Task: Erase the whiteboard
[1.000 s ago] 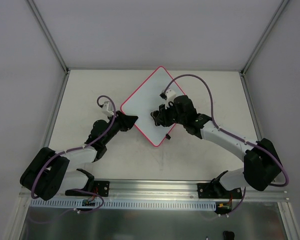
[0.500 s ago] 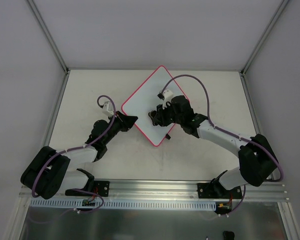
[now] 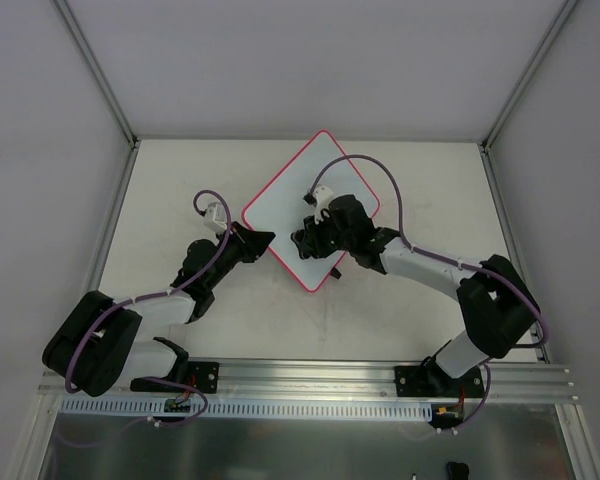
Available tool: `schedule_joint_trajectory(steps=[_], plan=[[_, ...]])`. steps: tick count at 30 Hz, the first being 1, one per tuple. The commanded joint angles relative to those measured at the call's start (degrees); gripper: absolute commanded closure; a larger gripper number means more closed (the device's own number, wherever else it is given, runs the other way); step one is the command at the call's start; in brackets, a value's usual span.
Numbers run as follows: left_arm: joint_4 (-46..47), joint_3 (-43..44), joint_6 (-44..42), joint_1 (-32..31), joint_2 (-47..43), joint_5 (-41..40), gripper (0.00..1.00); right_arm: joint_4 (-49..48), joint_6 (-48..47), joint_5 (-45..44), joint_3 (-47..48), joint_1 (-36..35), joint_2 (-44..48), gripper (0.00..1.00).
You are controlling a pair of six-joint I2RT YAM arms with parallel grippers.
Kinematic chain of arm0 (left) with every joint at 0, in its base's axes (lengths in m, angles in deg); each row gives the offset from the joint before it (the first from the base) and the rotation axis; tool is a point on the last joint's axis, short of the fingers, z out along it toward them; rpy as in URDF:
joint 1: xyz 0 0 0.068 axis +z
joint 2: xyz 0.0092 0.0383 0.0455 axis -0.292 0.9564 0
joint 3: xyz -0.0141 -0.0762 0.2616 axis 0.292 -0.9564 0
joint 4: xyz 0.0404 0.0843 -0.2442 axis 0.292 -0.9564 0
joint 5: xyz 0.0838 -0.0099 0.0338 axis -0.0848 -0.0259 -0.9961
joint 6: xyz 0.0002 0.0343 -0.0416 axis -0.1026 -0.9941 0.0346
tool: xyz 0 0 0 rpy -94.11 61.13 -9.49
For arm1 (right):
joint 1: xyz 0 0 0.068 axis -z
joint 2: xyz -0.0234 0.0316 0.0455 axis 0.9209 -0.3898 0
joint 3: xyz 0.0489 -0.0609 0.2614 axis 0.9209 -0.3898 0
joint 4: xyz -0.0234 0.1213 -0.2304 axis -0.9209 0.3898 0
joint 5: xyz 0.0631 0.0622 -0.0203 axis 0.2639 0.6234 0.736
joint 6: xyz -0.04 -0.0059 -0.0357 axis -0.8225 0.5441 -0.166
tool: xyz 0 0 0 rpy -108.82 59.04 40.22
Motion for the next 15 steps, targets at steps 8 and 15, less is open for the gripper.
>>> schedule_joint_trajectory(steps=[8,15], plan=[[0.98,0.93,-3.67,0.02,1.08,-0.35,1.0,-0.07,2.81,-2.33,7.77,0.68,-5.34,1.0],[0.89,1.02,-3.85,-0.07,1.34,0.26,1.0,2.13,4.48,-1.1,11.28,3.58,-7.97,1.0]])
